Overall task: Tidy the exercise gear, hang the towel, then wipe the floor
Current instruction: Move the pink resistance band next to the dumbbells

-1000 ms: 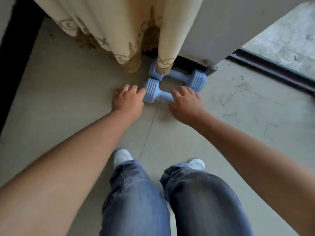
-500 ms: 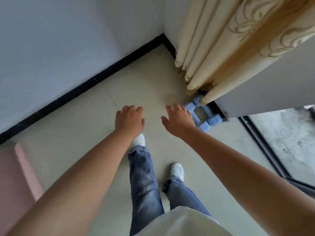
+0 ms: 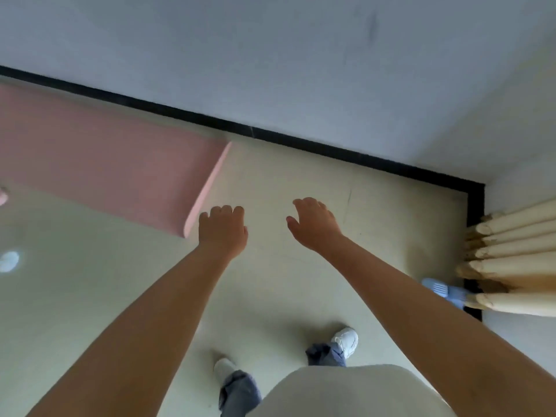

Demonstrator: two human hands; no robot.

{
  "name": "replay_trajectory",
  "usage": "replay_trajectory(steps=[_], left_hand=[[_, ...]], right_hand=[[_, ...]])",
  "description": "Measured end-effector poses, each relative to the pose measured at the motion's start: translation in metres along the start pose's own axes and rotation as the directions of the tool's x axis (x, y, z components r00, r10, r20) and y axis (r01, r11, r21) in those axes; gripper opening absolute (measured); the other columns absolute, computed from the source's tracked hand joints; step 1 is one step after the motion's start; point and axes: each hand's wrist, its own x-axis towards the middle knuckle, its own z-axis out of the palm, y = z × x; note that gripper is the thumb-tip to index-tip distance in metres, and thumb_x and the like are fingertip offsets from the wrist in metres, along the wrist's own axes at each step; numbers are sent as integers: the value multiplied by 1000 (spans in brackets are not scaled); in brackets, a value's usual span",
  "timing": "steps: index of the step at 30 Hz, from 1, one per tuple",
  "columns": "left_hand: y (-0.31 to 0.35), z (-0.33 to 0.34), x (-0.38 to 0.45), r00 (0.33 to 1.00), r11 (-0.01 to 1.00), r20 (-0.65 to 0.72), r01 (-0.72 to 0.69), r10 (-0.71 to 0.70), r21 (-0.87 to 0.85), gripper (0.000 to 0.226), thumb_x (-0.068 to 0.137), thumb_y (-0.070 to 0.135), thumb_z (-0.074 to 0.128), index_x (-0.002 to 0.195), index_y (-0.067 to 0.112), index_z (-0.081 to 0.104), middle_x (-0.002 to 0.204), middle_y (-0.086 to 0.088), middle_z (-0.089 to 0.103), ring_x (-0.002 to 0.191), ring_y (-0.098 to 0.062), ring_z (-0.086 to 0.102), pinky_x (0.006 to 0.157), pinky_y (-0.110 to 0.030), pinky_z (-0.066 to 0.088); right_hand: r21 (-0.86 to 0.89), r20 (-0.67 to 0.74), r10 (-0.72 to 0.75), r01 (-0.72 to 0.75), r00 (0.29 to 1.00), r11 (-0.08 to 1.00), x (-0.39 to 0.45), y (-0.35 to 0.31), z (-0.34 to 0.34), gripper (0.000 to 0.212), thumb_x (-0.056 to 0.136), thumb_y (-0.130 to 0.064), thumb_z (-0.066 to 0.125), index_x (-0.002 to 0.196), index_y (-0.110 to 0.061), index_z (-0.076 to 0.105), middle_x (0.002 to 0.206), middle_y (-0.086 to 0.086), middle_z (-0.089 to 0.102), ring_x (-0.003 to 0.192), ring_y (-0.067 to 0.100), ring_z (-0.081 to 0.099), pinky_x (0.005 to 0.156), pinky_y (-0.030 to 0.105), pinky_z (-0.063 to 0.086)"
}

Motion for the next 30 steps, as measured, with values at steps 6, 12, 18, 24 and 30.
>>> replay_trajectory(steps=[6,12,18,24,30], left_hand=[[-174,36,-61,991,988,-2,133,-133,-84,34,96,30,41,124,11,46,123,-8,55,115,-27,50,94,-35,40],[-323,46,-76,974,973,-36,223,-225,-55,35,96,28,42,126,11,44,123,-9,54,115,-27,49,92,-35,40],[-396,43,-37,958,945,-41,271,-283,-184,33,95,25,43,124,9,46,122,-11,54,116,-30,49,91,-35,40],[-472,40,37,956,928,22,289,-293,-236,35,96,27,42,127,10,44,126,-11,52,120,-29,47,94,-36,40],[-587,36,92,912,873,125,411,-391,-264,35,96,25,39,127,9,44,129,-12,50,121,-29,46,96,-37,38]], right_hand=[[-61,22,-153,154,988,986,6,-179,48,44,97,-28,40,137,-11,41,141,8,42,131,26,38,108,37,31],[-119,81,-226,234,971,965,22,-308,90,41,96,-27,41,133,-8,45,137,10,47,129,28,41,105,38,34],[-140,102,-283,296,954,945,76,-397,99,42,96,-28,42,133,-9,44,135,12,49,125,32,44,102,42,38],[-128,160,-290,311,944,942,171,-468,102,46,96,-27,41,138,-10,40,141,12,44,130,31,41,108,43,35],[-180,211,-336,375,918,909,259,-570,97,45,96,-28,41,136,-7,42,138,14,48,129,30,41,109,40,34]])
